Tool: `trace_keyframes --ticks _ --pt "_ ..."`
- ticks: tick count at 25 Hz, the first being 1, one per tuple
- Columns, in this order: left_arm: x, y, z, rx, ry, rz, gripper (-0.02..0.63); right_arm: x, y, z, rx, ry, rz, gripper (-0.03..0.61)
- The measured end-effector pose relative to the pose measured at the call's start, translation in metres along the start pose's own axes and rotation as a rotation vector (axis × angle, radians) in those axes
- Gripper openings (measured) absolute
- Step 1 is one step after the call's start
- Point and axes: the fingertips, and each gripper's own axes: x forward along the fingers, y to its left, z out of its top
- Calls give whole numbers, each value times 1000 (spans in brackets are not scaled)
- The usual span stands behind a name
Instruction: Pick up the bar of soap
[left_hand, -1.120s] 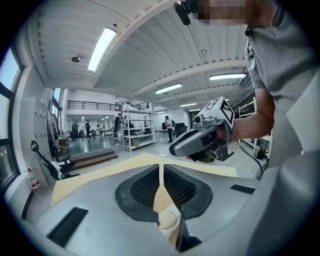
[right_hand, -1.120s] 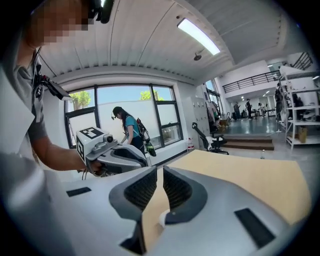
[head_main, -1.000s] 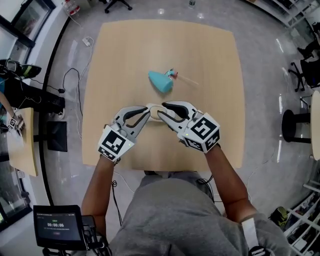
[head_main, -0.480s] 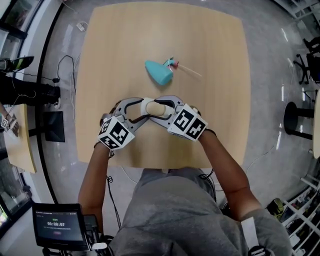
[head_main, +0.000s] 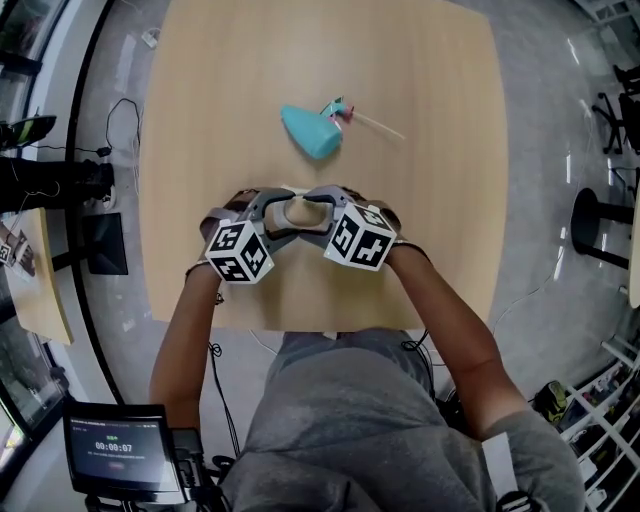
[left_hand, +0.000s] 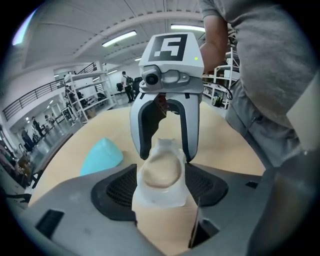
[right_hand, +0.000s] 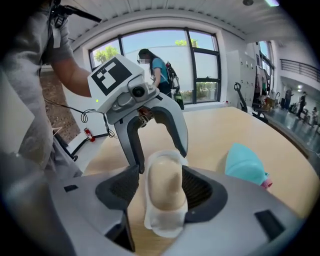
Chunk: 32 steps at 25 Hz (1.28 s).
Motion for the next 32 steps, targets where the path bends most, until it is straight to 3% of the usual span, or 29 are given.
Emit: trace_keyframes --ticks 7,16,23,32 --pt "10 -5 0 4 16 -37 326 12 -5 -20 -78 96 -34 256" --pt "4 0 5 -78 -50 -100 336 13 -3 -18 -97 36 -36 255" --pt "0 4 10 -119 -87 -111 256 8 -5 -14 -99 24 -66 253" --pt "-8 1 37 -94 -107 -78 256 -19 -1 -9 -135 6 -100 253"
